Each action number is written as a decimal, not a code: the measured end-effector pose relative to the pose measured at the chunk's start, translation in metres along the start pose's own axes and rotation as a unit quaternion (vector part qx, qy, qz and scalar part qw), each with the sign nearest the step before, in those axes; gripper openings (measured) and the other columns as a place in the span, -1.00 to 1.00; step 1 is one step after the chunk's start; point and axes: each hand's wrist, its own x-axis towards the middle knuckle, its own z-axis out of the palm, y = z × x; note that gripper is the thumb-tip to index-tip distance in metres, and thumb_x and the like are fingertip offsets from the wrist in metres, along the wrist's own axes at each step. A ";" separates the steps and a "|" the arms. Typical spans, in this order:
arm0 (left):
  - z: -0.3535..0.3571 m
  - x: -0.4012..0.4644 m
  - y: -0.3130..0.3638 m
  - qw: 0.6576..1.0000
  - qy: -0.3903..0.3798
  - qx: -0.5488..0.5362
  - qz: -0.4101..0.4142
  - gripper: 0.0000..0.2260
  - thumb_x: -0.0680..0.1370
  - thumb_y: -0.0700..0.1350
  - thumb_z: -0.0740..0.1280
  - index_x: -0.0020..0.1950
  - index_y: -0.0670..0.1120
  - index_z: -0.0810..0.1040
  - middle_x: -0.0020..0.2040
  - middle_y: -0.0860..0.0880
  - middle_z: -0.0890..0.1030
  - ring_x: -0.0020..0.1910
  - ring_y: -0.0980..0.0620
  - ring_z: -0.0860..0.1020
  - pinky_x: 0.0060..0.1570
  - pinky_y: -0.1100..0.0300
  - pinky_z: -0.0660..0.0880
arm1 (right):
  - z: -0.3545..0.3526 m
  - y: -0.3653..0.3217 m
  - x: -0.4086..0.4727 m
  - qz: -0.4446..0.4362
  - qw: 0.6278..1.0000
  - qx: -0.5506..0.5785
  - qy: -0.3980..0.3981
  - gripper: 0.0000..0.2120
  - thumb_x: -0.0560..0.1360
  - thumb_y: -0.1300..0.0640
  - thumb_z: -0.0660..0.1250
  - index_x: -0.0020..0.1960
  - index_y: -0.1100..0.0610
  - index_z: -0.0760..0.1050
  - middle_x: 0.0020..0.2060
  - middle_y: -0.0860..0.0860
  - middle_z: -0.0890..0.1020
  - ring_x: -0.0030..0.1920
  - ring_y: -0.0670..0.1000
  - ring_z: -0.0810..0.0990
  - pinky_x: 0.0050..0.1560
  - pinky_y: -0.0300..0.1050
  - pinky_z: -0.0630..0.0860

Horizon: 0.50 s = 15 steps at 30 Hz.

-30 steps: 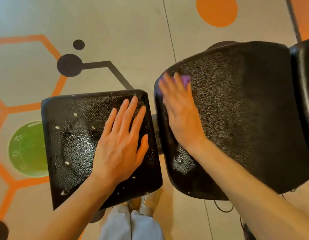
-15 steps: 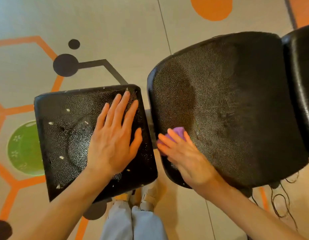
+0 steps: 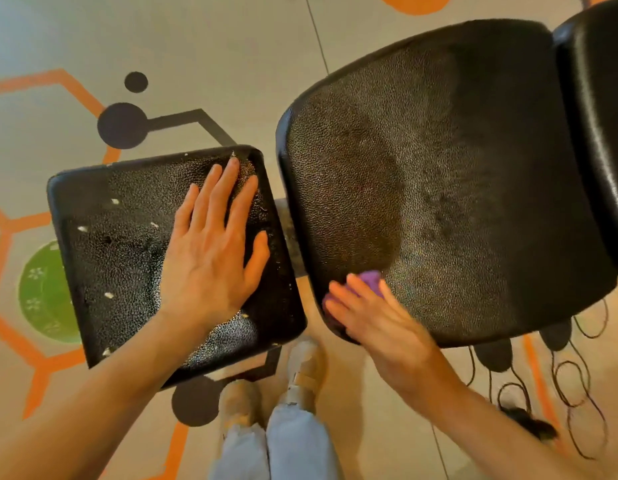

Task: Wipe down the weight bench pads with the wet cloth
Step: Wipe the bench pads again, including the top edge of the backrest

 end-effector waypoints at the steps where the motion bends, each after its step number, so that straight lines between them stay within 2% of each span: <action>1: 0.000 0.001 0.001 1.000 0.003 -0.004 0.004 -0.43 0.62 0.08 0.11 0.59 -0.12 0.16 0.62 -0.14 0.09 0.61 -0.10 0.02 0.58 -0.04 -0.04 | 0.000 0.010 0.021 0.019 0.999 -0.021 0.022 -0.46 0.55 0.29 0.06 0.51 0.06 0.10 0.47 0.01 0.24 0.53 0.03 0.03 0.53 -0.02 -0.12; 5: 0.000 0.000 0.000 1.000 0.013 -0.008 0.001 -0.44 0.63 0.08 0.09 0.59 -0.10 0.15 0.62 -0.13 0.09 0.61 -0.10 0.02 0.57 -0.03 -0.06 | -0.007 0.022 0.090 0.220 0.962 0.035 0.160 -0.59 0.58 0.28 0.16 0.43 0.18 0.30 0.44 0.09 0.30 0.50 0.10 0.14 0.52 0.08 -0.02; 7: 0.001 0.000 0.000 1.000 0.017 -0.008 0.008 -0.44 0.64 0.09 0.09 0.59 -0.10 0.14 0.62 -0.13 0.08 0.61 -0.10 0.02 0.57 -0.02 -0.07 | 0.007 -0.005 0.055 0.219 0.962 0.046 0.154 -0.57 0.56 0.33 0.19 0.42 0.21 0.31 0.44 0.10 0.31 0.50 0.11 0.15 0.50 0.14 0.02; 9: 0.002 -0.001 -0.001 1.000 0.020 -0.009 0.012 -0.45 0.65 0.08 0.10 0.59 -0.10 0.13 0.62 -0.13 0.08 0.61 -0.10 0.02 0.57 -0.02 -0.07 | 0.017 -0.039 0.003 0.169 0.980 0.047 0.093 -0.53 0.53 0.36 0.21 0.42 0.20 0.31 0.44 0.08 0.31 0.49 0.09 0.16 0.51 0.12 0.02; 11: 0.002 -0.001 -0.002 1.000 0.021 -0.010 0.011 -0.45 0.65 0.08 0.12 0.60 -0.09 0.12 0.62 -0.13 0.07 0.61 -0.10 0.01 0.58 -0.03 -0.07 | 0.006 -0.031 -0.016 0.125 0.990 0.041 0.059 -0.56 0.55 0.30 0.14 0.42 0.15 0.31 0.44 0.04 0.32 0.49 0.04 0.16 0.51 0.08 0.02; 12: 0.003 -0.001 -0.002 1.000 0.022 -0.010 0.013 -0.45 0.65 0.08 0.12 0.59 -0.10 0.12 0.62 -0.13 0.07 0.61 -0.10 0.01 0.58 -0.04 -0.07 | -0.002 -0.014 -0.007 0.138 0.986 0.046 0.077 -0.57 0.57 0.27 0.10 0.43 0.13 0.31 0.44 0.01 0.32 0.48 0.04 0.19 0.50 0.12 0.06; 14: 0.005 0.000 -0.003 0.999 0.027 -0.012 0.017 -0.45 0.65 0.08 0.11 0.59 -0.10 0.13 0.62 -0.14 0.08 0.61 -0.11 0.02 0.58 -0.05 -0.07 | -0.018 0.018 0.028 0.244 0.954 0.042 0.170 -0.61 0.60 0.27 0.08 0.41 0.10 0.30 0.41 0.01 0.33 0.44 0.07 0.24 0.46 0.21 0.13; 15: 0.005 -0.001 -0.003 0.999 0.029 -0.011 0.017 -0.45 0.65 0.08 0.11 0.59 -0.10 0.13 0.62 -0.14 0.08 0.61 -0.11 0.02 0.58 -0.05 -0.07 | -0.022 0.023 0.045 0.301 0.931 0.029 0.206 -0.61 0.60 0.28 0.08 0.41 0.12 0.30 0.40 0.04 0.34 0.44 0.07 0.24 0.50 0.14 0.07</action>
